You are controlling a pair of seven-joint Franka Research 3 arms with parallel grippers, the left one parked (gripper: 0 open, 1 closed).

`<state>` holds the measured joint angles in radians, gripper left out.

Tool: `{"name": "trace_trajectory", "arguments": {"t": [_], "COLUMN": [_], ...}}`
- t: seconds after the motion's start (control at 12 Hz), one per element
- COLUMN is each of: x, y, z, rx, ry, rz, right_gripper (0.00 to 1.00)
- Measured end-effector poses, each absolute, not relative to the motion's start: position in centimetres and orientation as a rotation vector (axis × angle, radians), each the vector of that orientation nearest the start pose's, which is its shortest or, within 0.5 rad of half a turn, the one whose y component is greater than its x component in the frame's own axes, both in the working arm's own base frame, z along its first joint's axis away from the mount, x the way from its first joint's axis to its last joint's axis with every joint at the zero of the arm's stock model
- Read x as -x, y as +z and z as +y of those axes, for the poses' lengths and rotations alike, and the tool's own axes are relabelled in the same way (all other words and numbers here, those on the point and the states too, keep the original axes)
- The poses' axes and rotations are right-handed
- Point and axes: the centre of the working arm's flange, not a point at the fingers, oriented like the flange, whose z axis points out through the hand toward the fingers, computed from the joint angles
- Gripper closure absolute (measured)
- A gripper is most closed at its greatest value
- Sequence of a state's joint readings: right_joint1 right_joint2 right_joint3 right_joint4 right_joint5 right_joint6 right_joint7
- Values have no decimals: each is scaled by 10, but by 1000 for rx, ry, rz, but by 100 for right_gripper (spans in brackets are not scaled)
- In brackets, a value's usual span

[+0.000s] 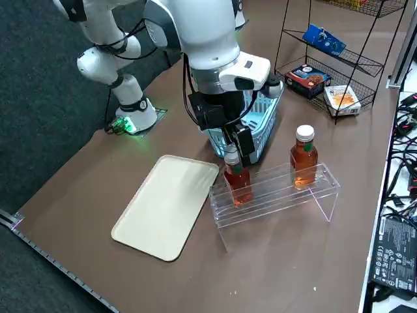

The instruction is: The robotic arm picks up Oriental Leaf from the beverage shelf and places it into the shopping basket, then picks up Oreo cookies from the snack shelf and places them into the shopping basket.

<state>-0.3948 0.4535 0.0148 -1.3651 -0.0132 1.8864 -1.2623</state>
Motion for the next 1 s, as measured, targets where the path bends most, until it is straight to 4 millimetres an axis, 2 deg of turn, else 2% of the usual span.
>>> {"name": "trace_trajectory", "arguments": {"t": [1.0], "x": [-643], "y": [417], "z": [-260], "rx": [2883], "ry": [-91], "rz": [-1351], "right_gripper": [0]}}
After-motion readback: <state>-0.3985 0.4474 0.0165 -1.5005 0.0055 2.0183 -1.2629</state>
